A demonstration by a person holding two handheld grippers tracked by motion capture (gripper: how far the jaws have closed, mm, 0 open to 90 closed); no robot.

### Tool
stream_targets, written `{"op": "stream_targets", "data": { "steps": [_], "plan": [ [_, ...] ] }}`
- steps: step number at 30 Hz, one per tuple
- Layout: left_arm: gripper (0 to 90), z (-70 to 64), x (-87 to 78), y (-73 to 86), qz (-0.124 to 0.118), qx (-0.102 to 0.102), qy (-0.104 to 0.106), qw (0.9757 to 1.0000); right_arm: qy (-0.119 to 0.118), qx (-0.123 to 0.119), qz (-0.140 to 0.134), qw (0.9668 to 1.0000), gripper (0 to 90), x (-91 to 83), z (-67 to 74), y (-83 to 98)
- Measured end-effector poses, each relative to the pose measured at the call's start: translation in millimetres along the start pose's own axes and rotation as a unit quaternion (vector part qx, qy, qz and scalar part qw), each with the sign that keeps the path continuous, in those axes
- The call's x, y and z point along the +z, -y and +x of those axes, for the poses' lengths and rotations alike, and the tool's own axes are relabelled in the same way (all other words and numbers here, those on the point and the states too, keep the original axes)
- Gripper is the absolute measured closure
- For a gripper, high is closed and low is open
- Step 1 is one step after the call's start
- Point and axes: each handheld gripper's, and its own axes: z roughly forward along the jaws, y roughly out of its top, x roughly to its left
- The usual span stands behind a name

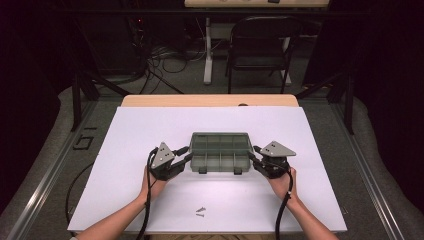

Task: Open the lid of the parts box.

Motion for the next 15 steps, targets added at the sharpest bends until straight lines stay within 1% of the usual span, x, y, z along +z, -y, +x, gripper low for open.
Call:
{"op": "stream_targets", "data": {
  "steps": [3,5,6,9,15],
  "plan": [
    [69.1,0.6,0.4,-0.4,-0.005,0.001,-0.004,1.0,0.0,0.002,0.001,1.0,66.7,0.4,-0.6,-1.1],
    [70.0,1.0,0.7,-1.0,-0.007,0.0,-0.009,0.9999,0.003,0.004,-0.003,1.0,66.9,1.1,-1.4,-2.5],
    [70.4,1.9,0.9,-1.3,-0.01,0.0,-0.004,0.9999,0.003,0.006,-0.005,1.0,67.2,1.6,-2.3,-3.7],
    [70.5,3.1,0.7,-3.0,-0.01,0.001,-0.003,0.9999,0.004,0.006,-0.004,1.0,67.4,2.1,-2.9,-5.0],
    [71.0,5.3,2.7,-6.1,-0.019,-0.002,-0.009,0.9998,0.007,0.011,-0.01,0.9999,69.0,5.8,-4.5,-8.5]
  ]
}}
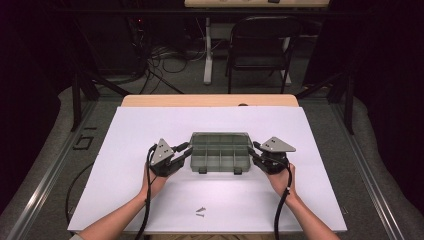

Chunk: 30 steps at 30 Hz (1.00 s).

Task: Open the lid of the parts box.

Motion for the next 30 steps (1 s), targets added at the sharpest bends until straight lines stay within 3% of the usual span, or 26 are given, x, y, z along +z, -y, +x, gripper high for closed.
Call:
{"op": "stream_targets", "data": {
  "steps": [3,4,13,27,28,30],
  "plan": [
    [71.2,0.5,1.5,-0.9,-0.002,0.0,-0.008,1.0,0.001,-0.001,-0.001,1.0,70.3,0.6,-0.6,-1.1],
    [71.2,1.8,1.1,-1.5,0.003,0.001,0.002,1.0,0.003,0.0,0.0,1.0,71.1,0.9,-0.6,-1.7],
    [73.4,5.3,4.8,-4.8,-0.011,-0.004,-0.007,0.9999,0.004,0.002,-0.007,1.0,76.3,1.7,-3.4,-5.9],
    [73.9,11.0,9.0,-12.0,-0.012,-0.002,-0.009,0.9999,0.006,0.004,-0.009,0.9999,78.5,1.5,-6.1,-11.1],
    [74.2,10.5,9.7,-12.1,-0.016,-0.004,-0.018,0.9997,0.006,0.003,-0.009,0.9999,78.6,1.5,-6.4,-11.5],
    [75.5,12.8,9.4,-13.0,-0.015,-0.003,-0.01,0.9998,0.005,0.005,-0.01,0.9999,79.2,1.2,-6.7,-12.2]
  ]
}}
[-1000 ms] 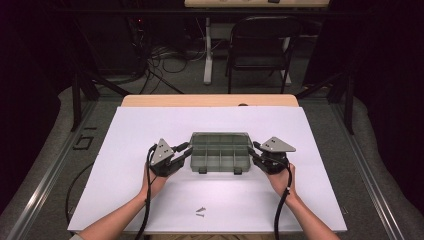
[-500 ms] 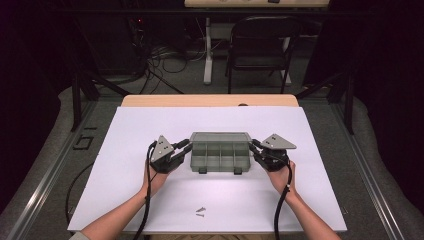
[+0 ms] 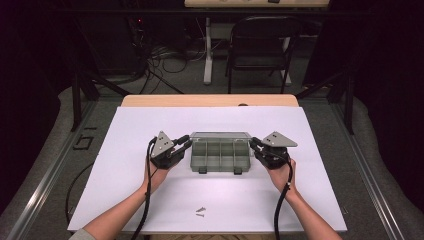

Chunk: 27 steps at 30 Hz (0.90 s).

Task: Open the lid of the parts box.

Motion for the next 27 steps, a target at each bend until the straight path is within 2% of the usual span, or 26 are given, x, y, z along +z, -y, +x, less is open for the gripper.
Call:
{"op": "stream_targets", "data": {
  "steps": [7,13,27],
  "plan": [
    [76.4,3.2,2.3,-2.4,-0.005,-0.005,0.0,1.0,0.001,0.003,0.0,1.0,79.5,1.3,-1.8,-3.9],
    [75.7,6.5,4.4,-8.2,0.003,-0.006,0.002,1.0,0.001,0.006,0.005,1.0,79.5,2.2,-2.7,-6.8],
    [76.3,12.8,11.5,-15.7,0.0,-0.014,-0.005,0.9999,0.007,0.007,0.01,0.9999,79.4,8.6,-7.6,-15.3]
  ]
}}
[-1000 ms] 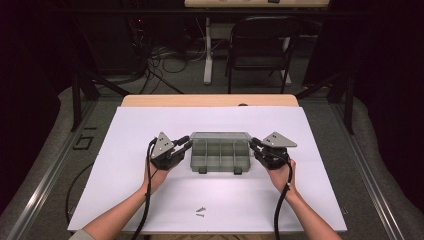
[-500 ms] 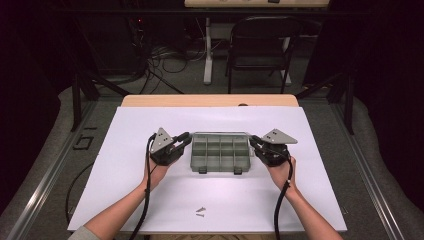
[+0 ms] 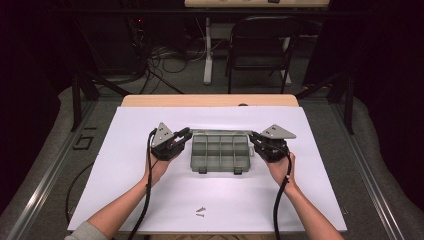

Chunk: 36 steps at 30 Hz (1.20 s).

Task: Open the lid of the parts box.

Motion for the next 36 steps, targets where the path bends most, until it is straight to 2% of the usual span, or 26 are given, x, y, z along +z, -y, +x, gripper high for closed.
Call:
{"op": "stream_targets", "data": {
  "steps": [7,11,15,27,31,32,36],
  "plan": [
    [77.0,3.6,3.9,-4.1,-0.004,-0.005,-0.003,1.0,0.004,0.003,0.002,1.0,79.5,6.0,-3.0,-3.1],
    [77.1,8.1,7.9,-7.6,-0.004,-0.018,-0.001,0.9998,0.007,0.007,0.002,0.9999,79.5,8.2,-4.1,-5.6],
    [77.3,11.0,11.0,-10.3,0.0,-0.02,-0.002,0.9998,0.008,0.007,0.004,0.9999,79.5,11.3,-6.0,-7.5],
    [78.4,15.1,16.2,-15.4,0.001,-0.017,-0.009,0.9998,0.017,0.013,0.009,0.9997,79.4,22.5,-10.7,-12.3],
    [78.2,16.4,17.4,-16.5,0.003,-0.012,-0.009,0.9999,0.022,0.008,0.01,0.9997,81.8,26.5,-11.6,-12.3],
    [78.1,17.1,16.8,-16.9,0.01,-0.011,-0.005,0.9999,0.024,0.011,0.012,0.9996,82.6,27.0,-11.7,-12.0],
    [76.7,17.2,18.4,-16.0,0.007,-0.012,-0.009,0.9999,0.025,0.017,0.013,0.9995,83.5,28.8,-12.7,-11.6]
  ]
}}
